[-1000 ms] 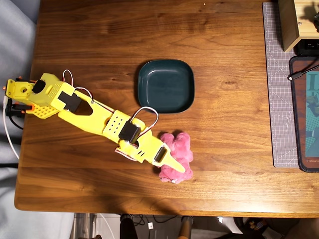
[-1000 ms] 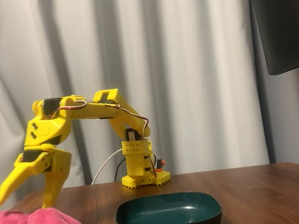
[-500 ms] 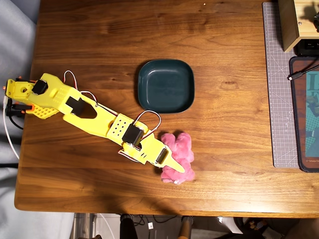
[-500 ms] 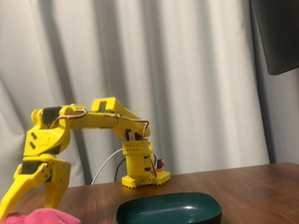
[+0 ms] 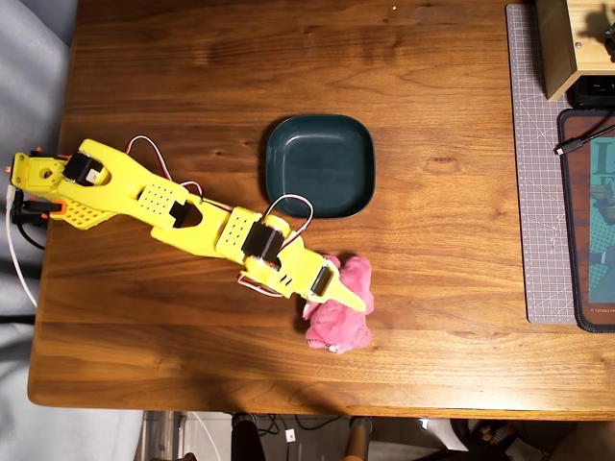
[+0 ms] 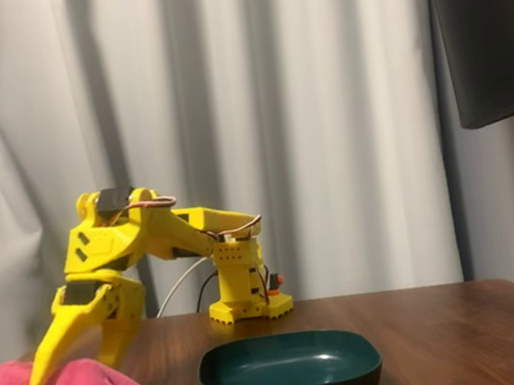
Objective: Grasp a strawberry bear and put it in the bin.
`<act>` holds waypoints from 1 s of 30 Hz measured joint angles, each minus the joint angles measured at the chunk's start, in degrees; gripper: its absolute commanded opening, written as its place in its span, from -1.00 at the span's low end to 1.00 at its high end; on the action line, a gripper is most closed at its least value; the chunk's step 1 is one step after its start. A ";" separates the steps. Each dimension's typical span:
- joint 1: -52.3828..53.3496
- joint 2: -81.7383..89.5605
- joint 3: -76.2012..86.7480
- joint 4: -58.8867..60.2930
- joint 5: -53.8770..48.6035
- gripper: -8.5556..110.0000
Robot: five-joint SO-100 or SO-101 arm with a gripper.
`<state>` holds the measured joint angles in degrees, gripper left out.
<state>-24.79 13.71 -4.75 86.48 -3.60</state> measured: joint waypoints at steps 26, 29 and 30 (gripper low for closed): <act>-1.67 0.44 -0.53 2.02 0.00 -0.86; -1.67 0.44 -0.53 2.02 0.00 -0.86; -1.67 0.44 -0.53 2.02 0.00 -0.86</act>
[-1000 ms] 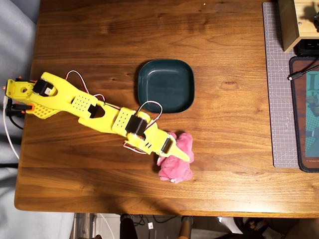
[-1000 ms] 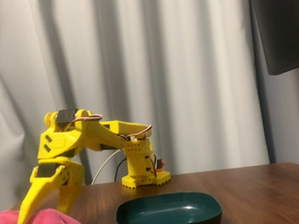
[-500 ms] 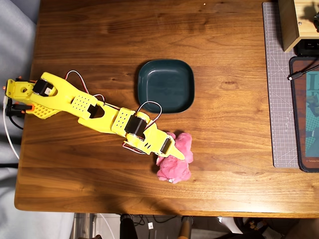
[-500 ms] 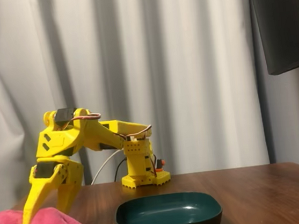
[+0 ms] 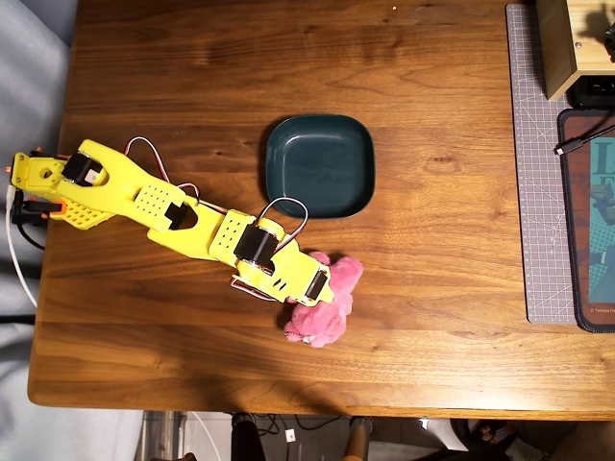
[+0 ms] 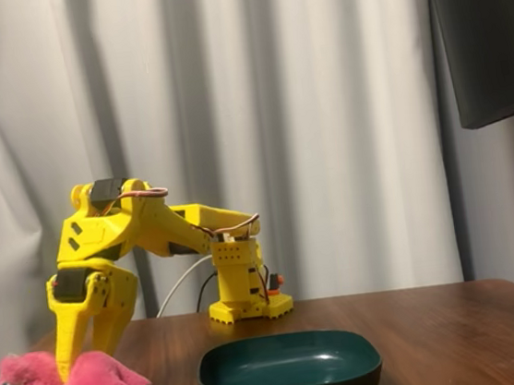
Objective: Grasp a strawberry bear and put it in the bin.
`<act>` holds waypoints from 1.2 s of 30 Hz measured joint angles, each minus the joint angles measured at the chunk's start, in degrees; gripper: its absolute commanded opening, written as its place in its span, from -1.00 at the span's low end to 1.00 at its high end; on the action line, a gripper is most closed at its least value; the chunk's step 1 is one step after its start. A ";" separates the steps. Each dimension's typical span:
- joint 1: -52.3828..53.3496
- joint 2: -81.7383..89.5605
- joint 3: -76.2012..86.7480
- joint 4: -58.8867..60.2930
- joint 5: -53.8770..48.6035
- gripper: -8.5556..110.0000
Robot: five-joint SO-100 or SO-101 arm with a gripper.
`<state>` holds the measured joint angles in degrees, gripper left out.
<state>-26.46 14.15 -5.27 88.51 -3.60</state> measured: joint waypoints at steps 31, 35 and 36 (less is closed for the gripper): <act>8.88 22.41 0.09 11.51 16.26 -0.80; 11.60 29.62 0.09 11.51 16.26 -0.79; 12.57 31.90 0.09 11.51 16.26 -0.79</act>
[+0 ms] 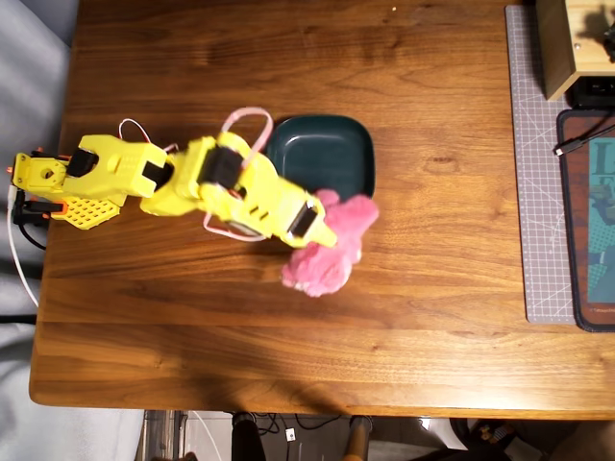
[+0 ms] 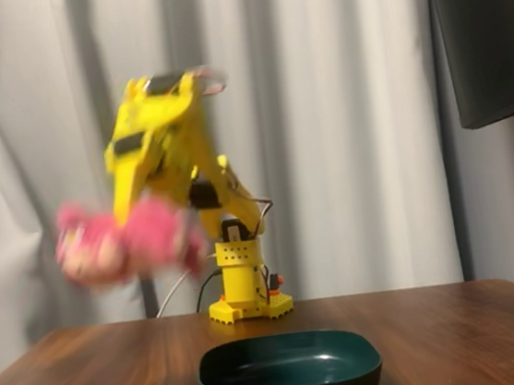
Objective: Grasp a strawberry bear and put it in the bin.
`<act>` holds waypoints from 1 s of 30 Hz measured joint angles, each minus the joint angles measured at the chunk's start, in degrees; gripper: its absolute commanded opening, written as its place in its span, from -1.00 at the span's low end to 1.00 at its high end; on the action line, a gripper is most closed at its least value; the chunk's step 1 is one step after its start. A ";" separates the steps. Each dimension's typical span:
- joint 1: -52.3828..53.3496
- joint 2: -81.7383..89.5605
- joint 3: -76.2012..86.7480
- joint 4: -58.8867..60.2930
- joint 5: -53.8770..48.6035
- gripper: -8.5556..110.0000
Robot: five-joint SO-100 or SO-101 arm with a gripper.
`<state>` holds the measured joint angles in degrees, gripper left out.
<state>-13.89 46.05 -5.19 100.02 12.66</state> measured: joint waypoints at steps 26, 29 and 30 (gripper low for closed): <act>10.28 6.50 10.90 0.00 -0.44 -0.79; 10.99 9.05 19.51 0.00 -1.49 -0.79; 11.16 10.55 22.32 0.00 -1.58 -0.79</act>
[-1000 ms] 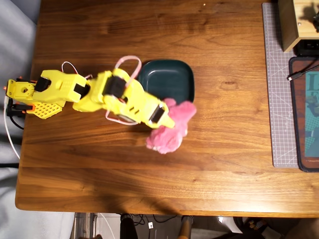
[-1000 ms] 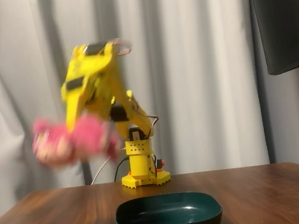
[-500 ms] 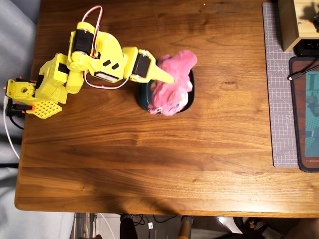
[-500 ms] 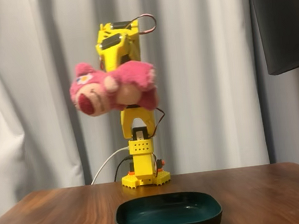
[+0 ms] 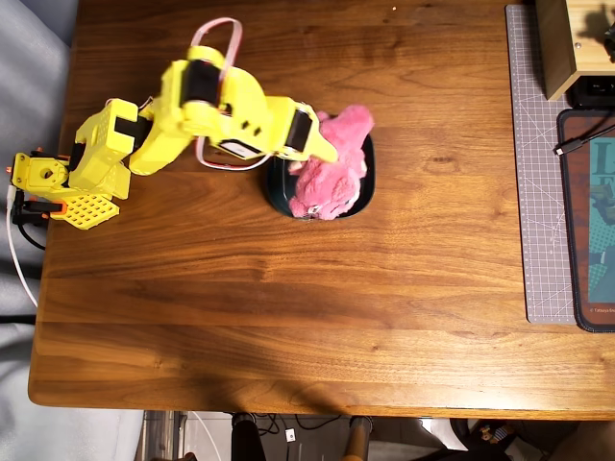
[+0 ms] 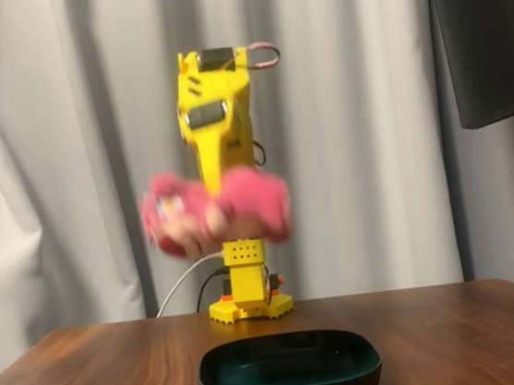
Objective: Grasp a strawberry bear and put it in the bin.
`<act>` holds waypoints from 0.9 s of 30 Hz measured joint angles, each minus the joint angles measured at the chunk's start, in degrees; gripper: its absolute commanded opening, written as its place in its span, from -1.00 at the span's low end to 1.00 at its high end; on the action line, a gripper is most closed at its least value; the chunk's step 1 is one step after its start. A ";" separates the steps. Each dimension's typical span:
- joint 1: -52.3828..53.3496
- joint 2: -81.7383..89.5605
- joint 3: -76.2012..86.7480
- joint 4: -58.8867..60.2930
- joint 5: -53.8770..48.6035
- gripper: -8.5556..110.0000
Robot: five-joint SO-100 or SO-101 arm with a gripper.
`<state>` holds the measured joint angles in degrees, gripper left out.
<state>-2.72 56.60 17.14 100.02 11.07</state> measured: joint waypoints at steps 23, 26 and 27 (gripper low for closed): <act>-0.18 19.60 30.15 -0.70 -0.09 -0.77; -0.79 19.60 32.08 -3.52 -0.09 -0.77; -0.88 19.60 32.34 -4.04 -0.09 -0.77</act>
<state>-3.60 76.20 49.48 95.98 10.99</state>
